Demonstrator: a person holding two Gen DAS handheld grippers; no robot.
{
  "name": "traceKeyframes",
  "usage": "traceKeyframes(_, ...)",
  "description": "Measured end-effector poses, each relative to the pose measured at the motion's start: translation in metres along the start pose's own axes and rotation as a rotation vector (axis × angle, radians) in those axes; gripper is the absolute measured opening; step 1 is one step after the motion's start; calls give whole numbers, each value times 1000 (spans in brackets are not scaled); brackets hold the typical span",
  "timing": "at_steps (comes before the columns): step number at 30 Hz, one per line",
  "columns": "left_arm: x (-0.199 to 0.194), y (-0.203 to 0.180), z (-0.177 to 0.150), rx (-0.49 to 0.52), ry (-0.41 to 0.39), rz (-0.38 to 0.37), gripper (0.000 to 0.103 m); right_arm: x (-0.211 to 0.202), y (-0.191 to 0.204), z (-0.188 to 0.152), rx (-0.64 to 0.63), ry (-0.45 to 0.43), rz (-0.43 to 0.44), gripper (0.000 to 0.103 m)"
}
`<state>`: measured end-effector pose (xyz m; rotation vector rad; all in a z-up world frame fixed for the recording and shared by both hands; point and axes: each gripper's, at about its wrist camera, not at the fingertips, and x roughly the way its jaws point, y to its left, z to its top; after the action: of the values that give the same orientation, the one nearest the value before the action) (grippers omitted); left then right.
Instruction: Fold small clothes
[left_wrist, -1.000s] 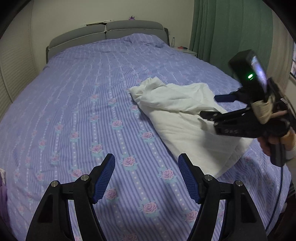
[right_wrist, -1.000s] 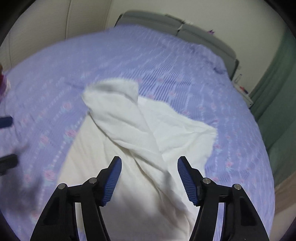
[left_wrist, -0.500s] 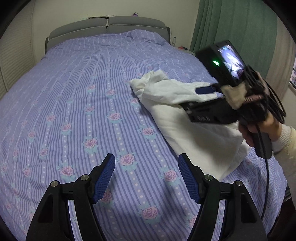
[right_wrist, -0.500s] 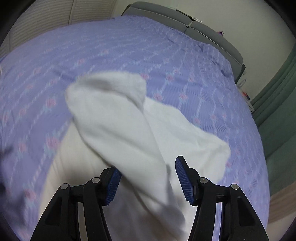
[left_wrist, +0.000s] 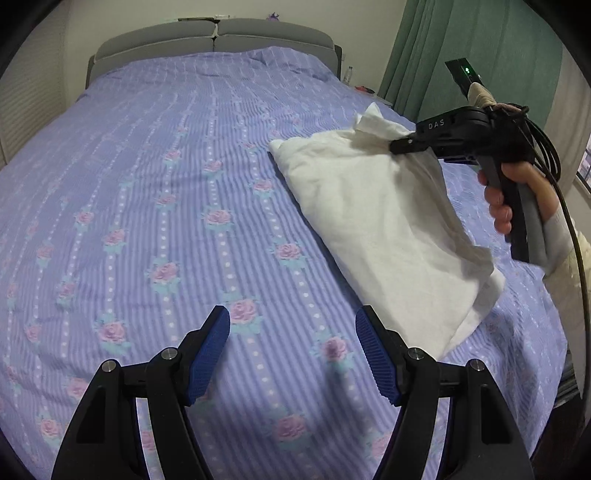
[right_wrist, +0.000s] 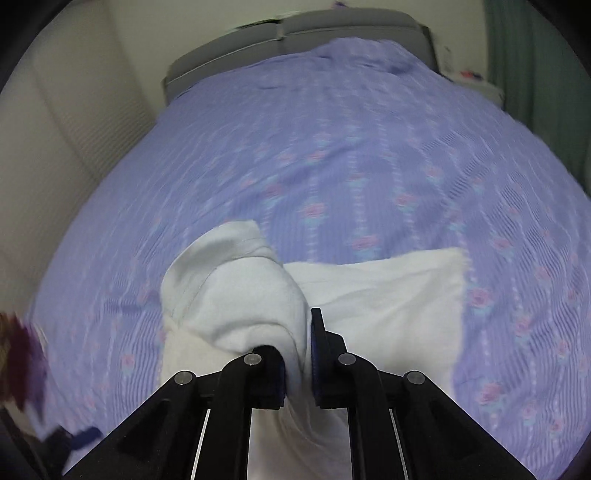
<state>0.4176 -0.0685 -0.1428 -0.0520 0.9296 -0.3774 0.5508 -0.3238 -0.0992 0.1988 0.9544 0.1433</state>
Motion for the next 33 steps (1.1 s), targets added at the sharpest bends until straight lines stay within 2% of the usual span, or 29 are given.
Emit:
traceKeyframes(6,10,-21,13,43,6,-6,70,10,-51,7,142,64,-45,10)
traceKeyframes(8,11,-25,18,50,1,-7,70,15,-60,6,164,81,-74,10)
traceKeyframes(9,11,-27,20,55,-6,0,70,20,-67,5,170,98,-61,10)
traceKeyframes(11,10,-31,21,65,-15,7,70,15,-70,4,171,82,-93,13)
traceKeyframes(12,7,-32,21,73,-21,4,70,9,-70,4,161,61,-117,22)
traceKeyframes(13,5,-33,21,82,-26,6,70,1,-68,1,146,38,-147,37)
traceKeyframes(14,5,-38,20,94,-33,12,70,-13,-64,-4,129,3,-179,43)
traceKeyframes(16,-2,-44,16,130,-57,21,70,-41,-58,-23,84,-58,-166,49)
traceKeyframes(18,-11,-53,5,176,-80,34,70,-62,-55,-44,59,-73,-163,49)
traceKeyframes(21,-16,-62,-4,191,-72,41,70,-94,-57,-89,42,-104,-158,49)
traceKeyframes(26,-17,-74,-17,179,-32,36,70,-111,-72,-147,153,-126,-99,49)
traceKeyframes(28,-16,-81,-17,180,-25,60,70,-109,-71,-158,160,-118,-70,49)
traceKeyframes(31,-14,-93,-10,183,-33,94,70,-95,-69,-163,162,-89,-79,49)
traceKeyframes(33,-14,-104,-5,196,-28,113,70,-84,-73,-161,204,-77,-41,49)
